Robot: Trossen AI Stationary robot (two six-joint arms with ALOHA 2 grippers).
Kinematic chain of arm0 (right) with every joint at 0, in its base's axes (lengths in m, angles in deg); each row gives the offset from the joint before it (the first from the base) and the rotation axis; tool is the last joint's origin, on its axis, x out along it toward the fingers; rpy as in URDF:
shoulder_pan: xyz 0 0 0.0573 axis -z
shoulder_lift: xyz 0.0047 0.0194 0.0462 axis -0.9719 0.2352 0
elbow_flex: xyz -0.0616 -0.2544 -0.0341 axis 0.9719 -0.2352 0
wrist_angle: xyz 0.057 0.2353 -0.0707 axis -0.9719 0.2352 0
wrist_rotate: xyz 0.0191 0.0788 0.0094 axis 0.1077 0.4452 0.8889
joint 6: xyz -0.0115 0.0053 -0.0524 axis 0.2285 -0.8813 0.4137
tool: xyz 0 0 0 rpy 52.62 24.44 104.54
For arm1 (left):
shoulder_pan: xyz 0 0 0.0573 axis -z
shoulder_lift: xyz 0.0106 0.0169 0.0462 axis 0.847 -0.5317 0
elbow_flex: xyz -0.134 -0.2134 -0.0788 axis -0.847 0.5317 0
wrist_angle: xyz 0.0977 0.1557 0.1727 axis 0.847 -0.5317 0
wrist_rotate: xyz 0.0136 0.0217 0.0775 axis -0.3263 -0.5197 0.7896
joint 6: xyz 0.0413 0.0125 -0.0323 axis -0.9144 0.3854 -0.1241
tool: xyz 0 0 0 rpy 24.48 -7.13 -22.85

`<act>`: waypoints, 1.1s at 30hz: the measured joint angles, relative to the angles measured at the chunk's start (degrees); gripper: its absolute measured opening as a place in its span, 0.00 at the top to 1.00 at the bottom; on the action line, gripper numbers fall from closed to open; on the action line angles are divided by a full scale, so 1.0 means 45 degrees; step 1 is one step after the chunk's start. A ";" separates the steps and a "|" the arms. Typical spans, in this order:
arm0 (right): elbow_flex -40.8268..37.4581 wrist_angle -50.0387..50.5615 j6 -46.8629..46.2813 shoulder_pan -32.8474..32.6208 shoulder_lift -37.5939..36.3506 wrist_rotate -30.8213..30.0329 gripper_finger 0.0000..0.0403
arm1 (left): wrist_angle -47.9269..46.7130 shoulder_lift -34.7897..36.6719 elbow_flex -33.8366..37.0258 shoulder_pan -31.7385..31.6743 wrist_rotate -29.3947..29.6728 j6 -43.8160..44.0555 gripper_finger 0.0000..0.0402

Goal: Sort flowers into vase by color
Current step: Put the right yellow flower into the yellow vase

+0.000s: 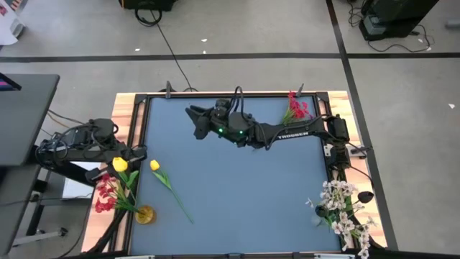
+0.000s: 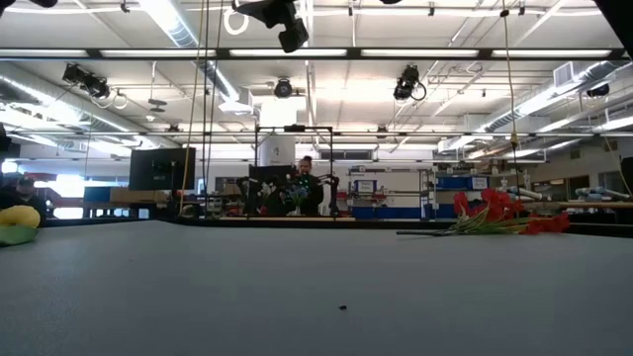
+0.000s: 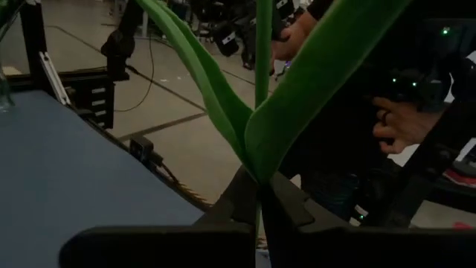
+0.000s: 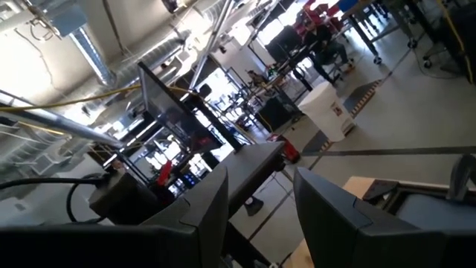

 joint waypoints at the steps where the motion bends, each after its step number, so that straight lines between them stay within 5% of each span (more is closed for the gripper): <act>1: 0.0000 0.0014 0.0000 0.0000 0.0000 0.0000 0.60 | -0.0047 0.0000 0.0000 0.0000 0.0018 -0.0035 0.97; 16: -0.0005 0.0459 0.0071 -0.0087 0.0005 0.0291 0.60 | -0.2138 -0.0010 0.0010 -0.0005 0.1033 -0.1200 0.97; 21: -0.0005 0.0484 0.0047 -0.0071 0.0005 0.1221 0.60 | -0.2220 -0.0010 0.0015 -0.0005 0.1024 -0.0609 0.96; 33: -0.0005 0.1862 -0.1646 0.0209 0.0005 0.4792 0.56 | -0.2017 -0.0010 0.0015 0.1290 0.0119 -0.0042 0.76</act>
